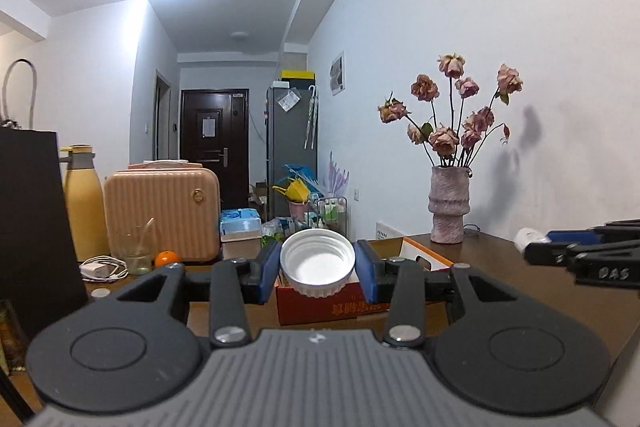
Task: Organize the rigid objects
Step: 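Carry both white caps into the cardboard box and open both grippers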
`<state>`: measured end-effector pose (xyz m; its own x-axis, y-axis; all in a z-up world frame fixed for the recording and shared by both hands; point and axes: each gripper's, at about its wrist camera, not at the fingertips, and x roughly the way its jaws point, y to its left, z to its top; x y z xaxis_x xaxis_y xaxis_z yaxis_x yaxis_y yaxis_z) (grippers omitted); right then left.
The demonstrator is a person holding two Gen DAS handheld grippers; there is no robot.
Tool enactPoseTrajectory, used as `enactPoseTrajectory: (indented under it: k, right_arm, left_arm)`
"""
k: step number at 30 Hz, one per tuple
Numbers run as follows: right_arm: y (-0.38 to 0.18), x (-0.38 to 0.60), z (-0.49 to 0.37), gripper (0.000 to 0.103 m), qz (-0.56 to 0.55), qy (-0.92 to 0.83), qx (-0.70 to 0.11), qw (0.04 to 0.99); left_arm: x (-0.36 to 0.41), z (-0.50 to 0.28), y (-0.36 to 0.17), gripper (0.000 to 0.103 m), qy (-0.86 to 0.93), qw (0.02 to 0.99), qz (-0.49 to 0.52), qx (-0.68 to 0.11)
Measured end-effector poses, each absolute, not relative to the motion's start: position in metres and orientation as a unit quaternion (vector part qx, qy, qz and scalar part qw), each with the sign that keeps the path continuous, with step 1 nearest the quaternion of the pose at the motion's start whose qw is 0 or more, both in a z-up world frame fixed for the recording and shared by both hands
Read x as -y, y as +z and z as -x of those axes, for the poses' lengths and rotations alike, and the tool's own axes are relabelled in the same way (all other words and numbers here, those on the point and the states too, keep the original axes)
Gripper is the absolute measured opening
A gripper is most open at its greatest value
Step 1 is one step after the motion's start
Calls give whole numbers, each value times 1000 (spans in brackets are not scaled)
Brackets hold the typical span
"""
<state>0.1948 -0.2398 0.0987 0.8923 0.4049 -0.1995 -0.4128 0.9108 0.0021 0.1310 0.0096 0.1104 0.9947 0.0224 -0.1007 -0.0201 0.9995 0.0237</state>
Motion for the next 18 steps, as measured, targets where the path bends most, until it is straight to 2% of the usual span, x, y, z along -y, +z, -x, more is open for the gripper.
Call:
enactPoseTrajectory:
  k: [10, 18]
  right_arm:
    - [99, 255, -150, 37, 10, 197, -78, 977]
    - [88, 254, -188, 37, 10, 191, -89, 977]
  left_arm:
    - [-12, -104, 106, 41, 5, 999, -2, -49]
    - [-12, -150, 98, 41, -7, 997, 0, -75]
